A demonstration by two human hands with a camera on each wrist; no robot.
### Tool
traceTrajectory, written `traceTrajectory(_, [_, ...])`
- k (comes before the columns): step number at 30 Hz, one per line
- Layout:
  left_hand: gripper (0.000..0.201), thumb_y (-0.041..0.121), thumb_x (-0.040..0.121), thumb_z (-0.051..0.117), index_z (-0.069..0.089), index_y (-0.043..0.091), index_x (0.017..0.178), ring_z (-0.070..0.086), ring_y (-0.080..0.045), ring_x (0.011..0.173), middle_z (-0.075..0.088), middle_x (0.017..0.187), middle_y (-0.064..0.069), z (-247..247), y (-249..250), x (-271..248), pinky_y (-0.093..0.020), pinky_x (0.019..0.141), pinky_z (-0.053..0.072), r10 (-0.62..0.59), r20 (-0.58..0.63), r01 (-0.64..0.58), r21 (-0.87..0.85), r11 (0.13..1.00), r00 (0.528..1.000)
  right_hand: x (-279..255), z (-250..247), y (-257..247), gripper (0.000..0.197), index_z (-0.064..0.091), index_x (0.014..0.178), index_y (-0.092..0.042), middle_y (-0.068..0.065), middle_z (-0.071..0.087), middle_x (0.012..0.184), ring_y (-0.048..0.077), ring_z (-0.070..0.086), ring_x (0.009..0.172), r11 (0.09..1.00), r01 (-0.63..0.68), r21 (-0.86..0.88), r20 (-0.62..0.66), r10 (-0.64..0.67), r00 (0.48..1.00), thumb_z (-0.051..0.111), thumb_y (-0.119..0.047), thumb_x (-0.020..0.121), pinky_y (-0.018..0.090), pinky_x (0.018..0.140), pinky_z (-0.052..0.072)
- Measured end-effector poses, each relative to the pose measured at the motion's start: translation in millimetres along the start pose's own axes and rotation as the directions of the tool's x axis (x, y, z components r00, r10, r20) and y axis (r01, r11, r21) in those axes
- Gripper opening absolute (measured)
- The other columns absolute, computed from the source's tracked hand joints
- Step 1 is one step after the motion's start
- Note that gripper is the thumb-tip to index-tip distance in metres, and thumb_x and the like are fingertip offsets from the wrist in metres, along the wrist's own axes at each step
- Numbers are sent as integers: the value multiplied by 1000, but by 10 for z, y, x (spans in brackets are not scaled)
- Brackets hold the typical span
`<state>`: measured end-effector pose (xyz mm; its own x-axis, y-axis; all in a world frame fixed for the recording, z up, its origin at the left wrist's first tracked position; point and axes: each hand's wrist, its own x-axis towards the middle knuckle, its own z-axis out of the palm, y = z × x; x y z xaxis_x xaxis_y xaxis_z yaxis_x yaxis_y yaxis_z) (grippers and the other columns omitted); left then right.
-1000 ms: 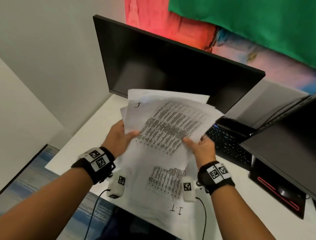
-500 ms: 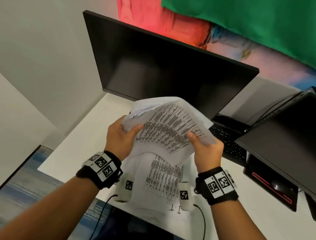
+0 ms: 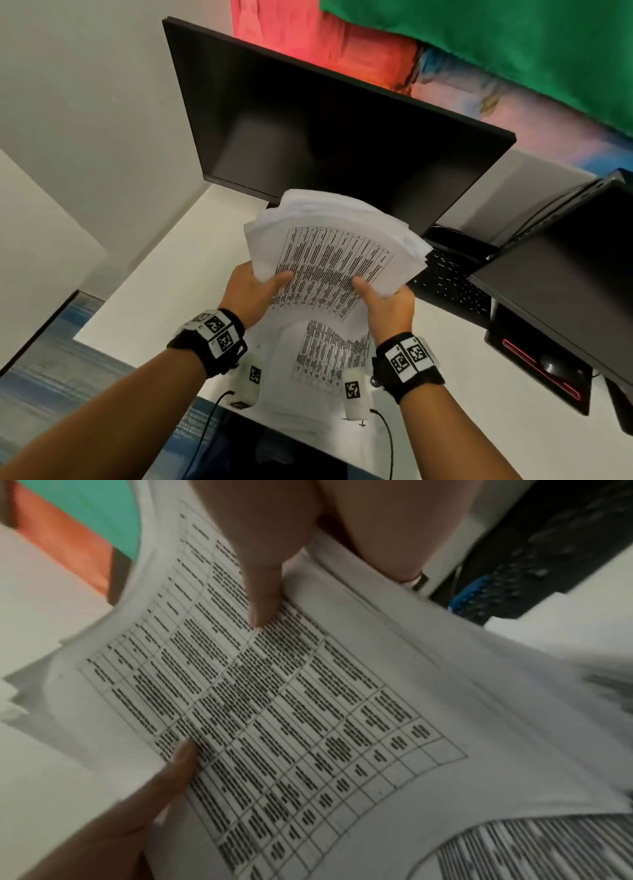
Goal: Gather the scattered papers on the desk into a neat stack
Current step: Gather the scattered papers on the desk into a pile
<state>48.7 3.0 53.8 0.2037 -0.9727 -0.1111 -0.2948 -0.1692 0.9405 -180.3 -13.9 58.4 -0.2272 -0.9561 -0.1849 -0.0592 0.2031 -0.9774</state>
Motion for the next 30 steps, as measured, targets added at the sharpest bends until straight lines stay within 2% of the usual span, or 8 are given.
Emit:
traceTrajectory(2, [18, 32, 89, 70, 67, 22, 103, 64, 2, 72, 66, 82, 16, 69, -51, -44, -19, 65, 54, -27, -13, 27, 0, 1000, 1000, -5, 24, 225, 48, 58, 116, -24, -6, 67, 112, 15, 66, 107, 966, -103, -238, -65, 90, 994, 83, -29, 76, 27, 82, 56])
traceTrajectory(6, [19, 29, 94, 64, 69, 13, 102, 63, -3, 62, 69, 80, 1, -15, -43, 36, -11, 50, 48, -34, -127, 33, -8, 999, 991, -133, 25, 742, 116, 20, 152, -17, 11, 24, 155, 35, 27, 139, 457, -433, -777, -286, 357, 889, 80, -61, 63, 52, 111, 29])
traceTrajectory(9, [20, 23, 94, 64, 63, 7, 82, 54, -5, 42, 60, 63, -5, -316, 32, 122, -20, 40, 46, -43, -200, 37, -33, 999, 979, -222, 5, 912, 121, 16, 153, -18, 9, 18, 157, 34, 22, 140, 411, -332, -849, -227, 284, 932, 78, -66, 62, 53, 114, 25])
traceTrajectory(12, [22, 25, 93, 66, 64, 6, 82, 57, -20, 49, 61, 64, -9, -690, -24, 137, -27, 45, 50, -76, -242, 85, 27, 996, 967, -176, -18, 928, 125, 9, 155, -16, 3, 15, 161, 31, 22, 141, 437, -231, -869, -140, 231, 963, 80, -61, 63, 51, 113, 27])
traceTrajectory(17, [29, 30, 93, 65, 57, 24, 65, 55, -10, 48, 57, 53, 10, -893, -158, -62, -23, 50, 42, -144, -264, 158, 32, 987, 954, -69, 17, 847, 139, -3, 156, -12, 14, 22, 156, 36, 32, 137, 454, -267, -850, -136, 300, 944, 90, -48, 58, 47, 111, 35])
traceTrajectory(22, [38, 32, 93, 64, 52, 21, 59, 44, -7, 37, 49, 34, 8, -880, -167, -189, -21, 44, 34, -202, -237, 209, 5, 978, 950, 24, -55, 605, 91, 29, 149, -10, 19, 57, 131, 31, 62, 108, 626, -424, -654, -185, 412, 892, 83, -15, 75, 32, 81, 56])
traceTrajectory(25, [28, 37, 93, 63, 59, 14, 77, 38, 0, 29, 47, 32, 11, -826, -308, -183, -22, 43, 34, -341, -108, 341, -17, 940, 934, 40, -193, 350, 33, 62, 110, -12, 13, 71, 106, 23, 66, 78, 703, -300, -645, -163, 256, 953, 75, -15, 80, 24, 65, 55])
traceTrajectory(30, [37, 38, 89, 69, 64, 2, 92, 53, -15, 54, 62, 58, 0, -668, -685, -169, -31, 69, 50, -492, 6, 490, 93, 867, 870, 51, -463, -459, 23, 61, 92, -25, 2, 69, 91, 26, 69, 86, 773, -13, -634, -142, -100, 985, 80, -24, 79, 41, 68, 62])
